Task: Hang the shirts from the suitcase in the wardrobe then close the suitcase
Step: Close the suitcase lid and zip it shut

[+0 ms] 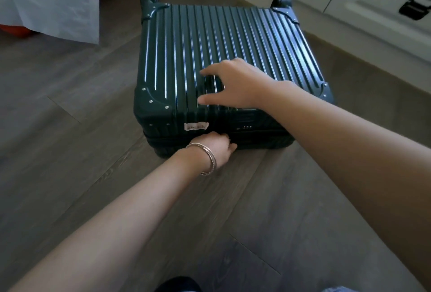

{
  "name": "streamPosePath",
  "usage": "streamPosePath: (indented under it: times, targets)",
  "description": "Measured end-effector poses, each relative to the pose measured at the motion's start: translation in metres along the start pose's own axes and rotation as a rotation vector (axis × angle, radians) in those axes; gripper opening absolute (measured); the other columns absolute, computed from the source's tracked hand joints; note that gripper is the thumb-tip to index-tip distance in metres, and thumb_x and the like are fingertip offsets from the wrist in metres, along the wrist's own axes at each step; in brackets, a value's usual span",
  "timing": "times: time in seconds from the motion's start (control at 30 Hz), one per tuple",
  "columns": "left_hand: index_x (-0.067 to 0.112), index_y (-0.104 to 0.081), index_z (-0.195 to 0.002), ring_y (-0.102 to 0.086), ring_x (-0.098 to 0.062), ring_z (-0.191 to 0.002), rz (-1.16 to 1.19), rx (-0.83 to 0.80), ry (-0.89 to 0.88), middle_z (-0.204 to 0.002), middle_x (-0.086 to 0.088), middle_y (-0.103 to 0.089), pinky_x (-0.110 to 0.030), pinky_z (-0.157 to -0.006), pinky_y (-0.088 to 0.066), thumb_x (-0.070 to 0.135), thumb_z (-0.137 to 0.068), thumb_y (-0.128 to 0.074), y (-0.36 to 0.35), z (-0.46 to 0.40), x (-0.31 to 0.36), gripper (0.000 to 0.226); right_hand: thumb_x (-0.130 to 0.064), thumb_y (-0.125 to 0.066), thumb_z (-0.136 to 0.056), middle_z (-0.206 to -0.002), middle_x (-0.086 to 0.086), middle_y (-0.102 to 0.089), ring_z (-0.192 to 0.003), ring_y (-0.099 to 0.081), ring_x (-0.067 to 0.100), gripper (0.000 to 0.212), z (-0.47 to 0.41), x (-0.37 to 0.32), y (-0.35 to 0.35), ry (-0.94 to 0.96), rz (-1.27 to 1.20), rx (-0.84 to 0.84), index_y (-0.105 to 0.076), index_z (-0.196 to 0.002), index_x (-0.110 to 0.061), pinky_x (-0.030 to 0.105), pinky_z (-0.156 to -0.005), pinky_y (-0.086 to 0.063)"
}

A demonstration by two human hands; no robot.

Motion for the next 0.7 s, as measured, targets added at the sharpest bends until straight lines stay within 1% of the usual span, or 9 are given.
streamPosePath:
  times: [0.13,0.2,0.27,0.3,0.37,0.5,0.57,0.6,0.7]
  targets:
    - [0.005,-0.053,-0.118,-0.059,-0.034,-0.102,-0.074,-0.07,-0.093,-0.114,-0.017,-0.061,-0.039,-0.087,-0.049,0.033,-0.097,-0.033,0.03,0.007,0.013,0.04,-0.045,-0.054,-0.09,-0.135,0.005,-0.054,-0.123,-0.05,0.025,0.054,0.016,0.04,0.015,-0.216,-0.071,0.07,-0.047,-0.137,-0.019,0.042,-0.096,-0.046]
    - [0.007,-0.057,-0.114,-0.065,-0.03,-0.094,-0.023,-0.096,-0.166,-0.107,-0.015,-0.067,-0.038,-0.087,-0.051,0.028,-0.096,-0.036,0.054,0.012,0.025,0.035,-0.04,-0.054,-0.092,-0.135,0.006,-0.054,-0.119,-0.052,0.026,0.05,0.024,0.06,0.021,-0.34,-0.06,0.059,-0.047,-0.136,-0.019,0.04,-0.094,-0.046]
    - [0.009,-0.061,-0.104,-0.07,-0.024,-0.073,0.097,-0.043,-0.246,-0.094,-0.013,-0.072,-0.027,-0.078,-0.054,0.025,-0.096,-0.038,0.08,0.015,0.033,0.03,-0.037,-0.055,-0.091,-0.133,0.009,-0.054,-0.118,-0.054,0.029,0.049,0.033,0.08,0.025,-0.453,-0.054,0.033,-0.048,-0.136,-0.017,0.04,-0.095,-0.047]
    - [0.009,-0.061,-0.101,-0.068,-0.021,-0.064,0.145,0.008,-0.271,-0.091,-0.01,-0.072,-0.018,-0.068,-0.052,0.024,-0.096,-0.039,0.096,0.017,0.034,0.028,-0.035,-0.055,-0.091,-0.132,0.01,-0.055,-0.115,-0.055,0.03,0.048,0.037,0.089,0.028,-0.503,-0.049,0.011,-0.049,-0.135,-0.016,0.04,-0.095,-0.048]
    - [0.009,-0.062,-0.1,-0.064,-0.014,-0.058,0.208,0.114,-0.288,-0.09,-0.007,-0.07,-0.011,-0.054,-0.045,0.022,-0.096,-0.04,0.125,0.017,0.03,0.026,-0.032,-0.057,-0.089,-0.127,0.012,-0.058,-0.111,-0.057,0.033,0.045,0.046,0.102,0.034,-0.583,-0.031,-0.026,-0.053,-0.129,-0.011,0.041,-0.095,-0.048]
    - [0.007,-0.063,-0.104,-0.065,-0.021,-0.074,0.214,0.245,-0.267,-0.093,-0.005,-0.063,-0.025,-0.061,-0.049,0.015,-0.094,-0.041,0.168,0.012,0.025,0.026,-0.029,-0.058,-0.087,-0.122,0.012,-0.059,-0.107,-0.057,0.032,0.039,0.056,0.118,0.057,-0.655,-0.063,-0.016,-0.058,-0.123,-0.015,0.039,-0.096,-0.048]
    - [0.008,-0.064,-0.105,-0.058,-0.015,-0.068,0.168,0.299,-0.272,-0.095,-0.005,-0.062,-0.021,-0.057,-0.044,0.013,-0.093,-0.041,0.187,0.004,0.032,0.026,-0.028,-0.058,-0.087,-0.121,0.012,-0.061,-0.108,-0.057,0.032,0.036,0.056,0.127,0.074,-0.656,-0.081,0.026,-0.059,-0.121,-0.016,0.039,-0.097,-0.047]
    - [0.009,-0.064,-0.105,-0.054,-0.013,-0.068,0.153,0.325,-0.269,-0.099,-0.006,-0.063,-0.021,-0.059,-0.042,0.013,-0.093,-0.042,0.194,-0.001,0.037,0.026,-0.027,-0.058,-0.087,-0.121,0.012,-0.062,-0.109,-0.058,0.032,0.035,0.056,0.132,0.082,-0.66,-0.09,0.048,-0.06,-0.121,-0.016,0.039,-0.098,-0.047]
    - [0.01,-0.063,-0.108,-0.054,-0.017,-0.083,0.15,0.366,-0.249,-0.111,-0.008,-0.064,-0.025,-0.073,-0.041,0.013,-0.093,-0.041,0.208,-0.019,0.052,0.027,-0.024,-0.057,-0.087,-0.117,0.011,-0.064,-0.108,-0.058,0.031,0.033,0.054,0.149,0.092,-0.667,-0.126,0.123,-0.062,-0.118,-0.015,0.037,-0.097,-0.047]
Point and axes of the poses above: each hand's wrist, its own z-axis away from the middle knuckle, its own y-axis out of the back of the hand, x = y × z, the point moved 5 cm from there along -z, towards the middle knuckle
